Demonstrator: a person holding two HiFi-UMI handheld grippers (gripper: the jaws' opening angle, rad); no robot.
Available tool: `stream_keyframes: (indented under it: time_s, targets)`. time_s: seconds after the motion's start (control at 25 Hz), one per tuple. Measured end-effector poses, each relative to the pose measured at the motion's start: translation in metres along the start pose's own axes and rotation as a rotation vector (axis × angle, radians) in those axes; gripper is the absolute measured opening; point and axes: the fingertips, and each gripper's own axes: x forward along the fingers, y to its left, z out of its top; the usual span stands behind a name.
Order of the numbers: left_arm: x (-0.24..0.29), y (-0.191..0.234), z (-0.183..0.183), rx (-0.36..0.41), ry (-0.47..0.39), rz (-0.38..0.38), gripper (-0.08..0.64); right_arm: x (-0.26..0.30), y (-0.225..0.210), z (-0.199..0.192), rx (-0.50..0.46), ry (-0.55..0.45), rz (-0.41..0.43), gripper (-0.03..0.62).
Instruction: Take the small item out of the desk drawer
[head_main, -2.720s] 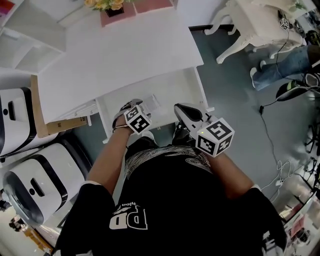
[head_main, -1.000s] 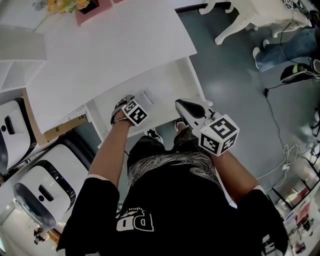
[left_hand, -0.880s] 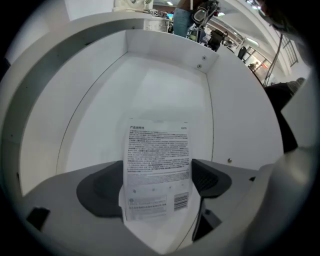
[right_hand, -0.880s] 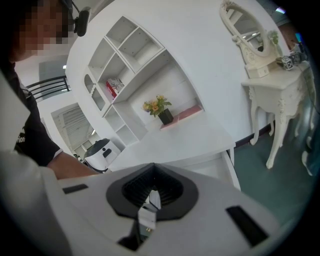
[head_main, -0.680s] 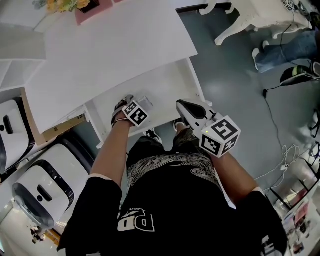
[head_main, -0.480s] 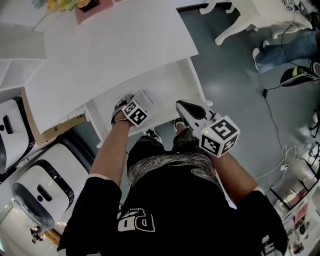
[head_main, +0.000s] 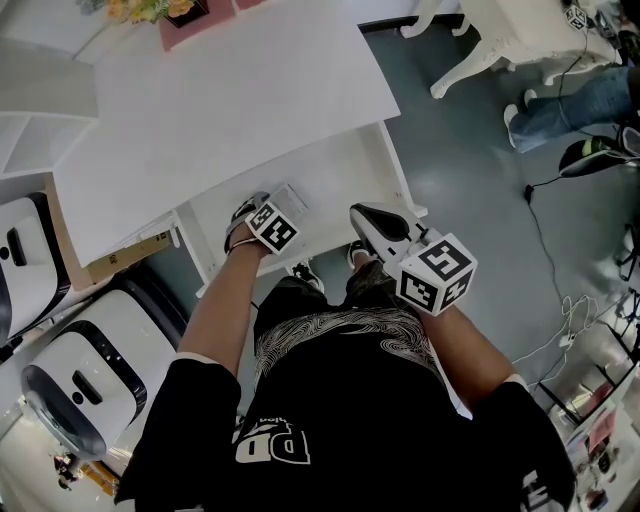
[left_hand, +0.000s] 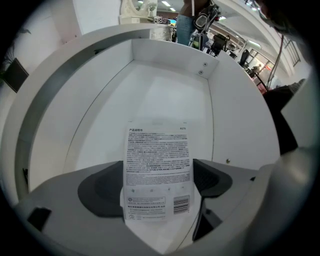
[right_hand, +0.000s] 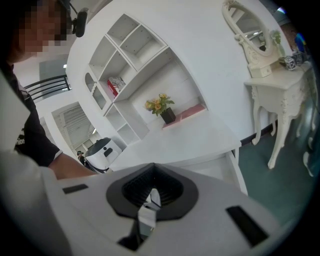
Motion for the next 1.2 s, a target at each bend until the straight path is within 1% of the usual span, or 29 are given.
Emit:
stream_keyframes:
  time_s: [0.08,0.2,0.32,0.48,0.6,0.68,0.8,0.92,1.2]
  targets:
    - [-0.007,0.003,-0.001,0.008,-0.002,0.007,0.44,0.0,0.004,0.0,-0.005,-0.002,0.0,0.009]
    - [-0.017,0.006,-0.002,0.002,-0.004,0.016,0.44,-0.001,0.01,0.0,-0.011,-0.007,-0.001,0.009]
    - [-0.029,0.007,0.002,-0.003,-0.032,0.017,0.44,0.001,0.016,0.004,-0.023,-0.013,-0.001,0.009]
    - [-0.058,0.008,0.013,-0.016,-0.109,0.037,0.44,0.002,0.028,0.005,-0.036,-0.017,0.003,0.009]
    - [-0.081,0.011,0.02,-0.052,-0.17,0.048,0.44,0.004,0.037,0.009,-0.044,-0.024,0.0,0.009]
    - [-0.094,0.014,0.019,-0.067,-0.196,0.061,0.44,0.006,0.045,0.013,-0.047,-0.036,0.001,0.009]
    - [-0.112,0.017,0.018,-0.061,-0.227,0.082,0.44,0.009,0.057,0.019,-0.055,-0.048,0.006,0.009]
    - [-0.133,0.015,0.019,-0.063,-0.278,0.09,0.44,0.01,0.07,0.021,-0.082,-0.042,0.013,0.009]
    - [-0.196,0.005,0.02,-0.124,-0.469,0.07,0.44,0.015,0.095,0.029,-0.145,-0.041,0.018,0.009]
